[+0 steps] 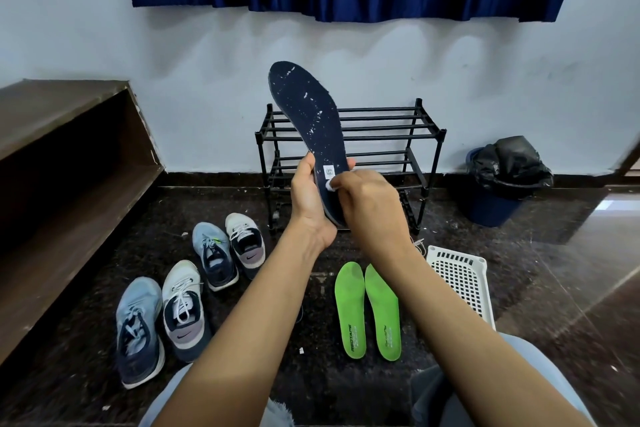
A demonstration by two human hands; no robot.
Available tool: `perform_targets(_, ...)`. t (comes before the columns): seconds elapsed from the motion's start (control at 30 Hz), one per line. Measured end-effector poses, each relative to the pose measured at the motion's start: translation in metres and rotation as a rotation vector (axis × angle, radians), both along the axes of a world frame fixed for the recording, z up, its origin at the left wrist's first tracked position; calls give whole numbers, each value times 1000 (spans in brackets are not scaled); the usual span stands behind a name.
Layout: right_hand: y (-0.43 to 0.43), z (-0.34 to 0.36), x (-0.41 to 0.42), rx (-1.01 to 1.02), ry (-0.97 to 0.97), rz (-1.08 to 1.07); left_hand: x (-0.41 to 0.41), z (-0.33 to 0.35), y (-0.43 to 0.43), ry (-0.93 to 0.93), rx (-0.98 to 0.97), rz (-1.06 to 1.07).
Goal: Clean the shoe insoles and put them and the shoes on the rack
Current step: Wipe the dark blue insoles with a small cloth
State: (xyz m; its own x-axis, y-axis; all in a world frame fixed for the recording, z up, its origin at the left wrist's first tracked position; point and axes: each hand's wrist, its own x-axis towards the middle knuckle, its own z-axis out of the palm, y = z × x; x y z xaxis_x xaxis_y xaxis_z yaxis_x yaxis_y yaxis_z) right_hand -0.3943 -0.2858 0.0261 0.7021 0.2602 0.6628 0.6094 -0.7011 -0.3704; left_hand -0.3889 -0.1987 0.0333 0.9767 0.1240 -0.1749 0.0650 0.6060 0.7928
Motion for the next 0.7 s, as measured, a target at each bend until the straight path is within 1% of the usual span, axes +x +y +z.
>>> perform_targets(0.1,0,-5,2,-8,120,-8,2,1,2,-8,-14,41)
perform_targets(0.17,-3,-11,1,30,205,6,5,0,6,-33,-28,81)
perform_targets(0.23,-4,-13,-2,51,185,26,5,-1,6,-37,-27,97)
perform_targets(0.33,-1,-12,0,22,59,40,5,-2,3,-41,-39,70)
perform_targets(0.47,-1,-1,5,37,-38,-18,2,-4,-2,-17,-54,-13)
perform_targets(0.57,0,-2,5,32,-4,1,1,-1,0,-14,-55,10)
perform_targets(0.7,1,-14,-2,47,147,81,3,1,9,-61,-76,100)
